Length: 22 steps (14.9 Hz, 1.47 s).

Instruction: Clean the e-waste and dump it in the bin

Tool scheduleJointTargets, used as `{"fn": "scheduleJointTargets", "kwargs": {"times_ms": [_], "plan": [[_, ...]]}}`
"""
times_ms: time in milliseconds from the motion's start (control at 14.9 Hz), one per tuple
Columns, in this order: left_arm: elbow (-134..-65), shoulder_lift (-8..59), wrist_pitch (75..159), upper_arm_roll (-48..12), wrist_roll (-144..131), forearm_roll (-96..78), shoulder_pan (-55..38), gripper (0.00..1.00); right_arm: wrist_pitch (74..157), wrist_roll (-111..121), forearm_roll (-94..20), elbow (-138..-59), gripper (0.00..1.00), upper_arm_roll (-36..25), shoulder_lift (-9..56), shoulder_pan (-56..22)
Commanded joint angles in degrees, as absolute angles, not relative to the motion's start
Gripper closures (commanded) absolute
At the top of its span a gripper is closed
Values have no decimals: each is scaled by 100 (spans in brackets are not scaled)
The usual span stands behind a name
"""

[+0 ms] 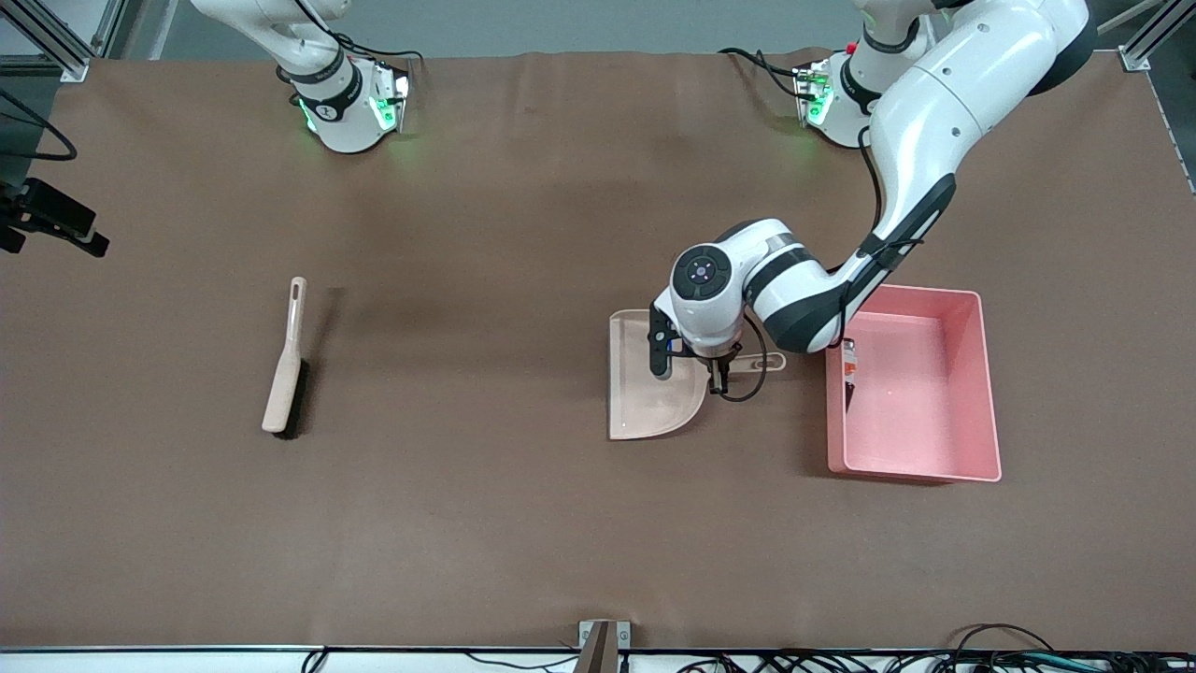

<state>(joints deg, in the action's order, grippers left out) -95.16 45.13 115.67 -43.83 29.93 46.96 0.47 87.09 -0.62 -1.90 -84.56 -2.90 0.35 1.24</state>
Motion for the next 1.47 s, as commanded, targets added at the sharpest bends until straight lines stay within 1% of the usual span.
{"fn": "scheduleJointTargets", "kwargs": {"times_ms": [0,268,401,535,602,669,736,870,1004,1137,1204,1271,1338,1405], "plan": [[-9536,4482,11549,-4237,2865,4860,-166,97,8719,-132,-88,-8446,0,-290,9,97],[-9501,4552,11558,-4148,2891,5176,-308,96,8728,-132,-88,-8446,0,-290,9,97],[-9501,4588,11558,-4148,2900,5265,-316,93,8736,-132,-88,-8446,0,-290,9,105],[-9475,4614,11558,-4148,2874,5273,-343,84,8728,-132,-88,-8446,0,-290,9,97],[-9466,4606,11558,-4148,2865,5273,-360,75,8728,-132,-88,-8446,0,-290,9,97],[-9466,4605,11558,-4148,2848,5247,-352,56,8719,-132,-88,-8446,0,-290,9,97],[-9448,4597,11558,-4148,2778,5212,-325,2,8719,-132,-88,-8446,0,-290,9,105],[-9352,4518,11540,-4148,2567,5194,-220,0,8727,-132,-88,-8446,0,-290,9,105],[-9089,4334,11278,-4175,2313,5107,-54,0,8728,-132,-88,-8446,0,-290,9,97],[-8633,4097,11014,-4219,1935,4661,271,0,8728,-132,-88,-8446,0,-290,9,97],[-8283,3939,10830,-4210,1847,4293,412,0,8728,-132,-88,-8446,0,-290,9,97],[-8036,3807,10524,-4210,1654,3793,596,0,8728,-132,-88,-8446,0,-290,9,97],[-7885,3649,10277,-4201,1365,3440,815,0,8728,-132,-88,-8446,0,-290,9,97],[-7805,3465,10222,-4201,1101,3254,1061,0,8728,-132,-88,-8446,0,-290,9,105]]}}
